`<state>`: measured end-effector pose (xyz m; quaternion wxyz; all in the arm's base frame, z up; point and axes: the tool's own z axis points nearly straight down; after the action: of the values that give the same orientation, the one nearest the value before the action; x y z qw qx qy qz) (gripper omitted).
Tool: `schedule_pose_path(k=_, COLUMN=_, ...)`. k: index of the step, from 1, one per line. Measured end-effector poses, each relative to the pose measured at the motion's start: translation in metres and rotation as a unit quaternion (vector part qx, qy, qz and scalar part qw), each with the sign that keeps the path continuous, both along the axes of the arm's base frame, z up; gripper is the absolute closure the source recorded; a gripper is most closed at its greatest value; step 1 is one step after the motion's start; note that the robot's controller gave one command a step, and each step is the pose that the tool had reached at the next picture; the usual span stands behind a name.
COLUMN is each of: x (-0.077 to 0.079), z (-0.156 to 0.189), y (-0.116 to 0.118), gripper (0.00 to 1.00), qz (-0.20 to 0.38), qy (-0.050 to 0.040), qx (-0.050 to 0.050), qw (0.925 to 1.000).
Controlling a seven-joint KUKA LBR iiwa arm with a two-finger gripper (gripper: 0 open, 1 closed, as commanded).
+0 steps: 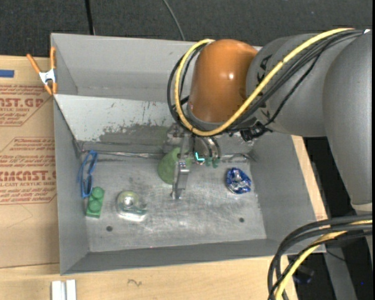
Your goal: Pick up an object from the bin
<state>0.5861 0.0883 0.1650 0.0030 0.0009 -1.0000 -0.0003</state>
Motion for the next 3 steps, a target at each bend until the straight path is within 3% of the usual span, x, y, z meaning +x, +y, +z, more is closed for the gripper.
schedule_pose_path(k=1, x=0.002, z=-0.069, y=-0.045, gripper=0.00, qz=-0.198, qy=-0.0009, qx=-0.002, qw=0.9802)
schedule_pose_path(k=2, x=0.008, z=-0.093, y=-0.048, gripper=0.00, qz=-0.148, qy=-0.0076, qx=0.000, qw=0.9890)
schedule_pose_path(k=3, x=0.003, z=-0.090, y=-0.041, gripper=0.00, qz=-0.196, qy=-0.0074, qx=0.000, qw=0.9806)
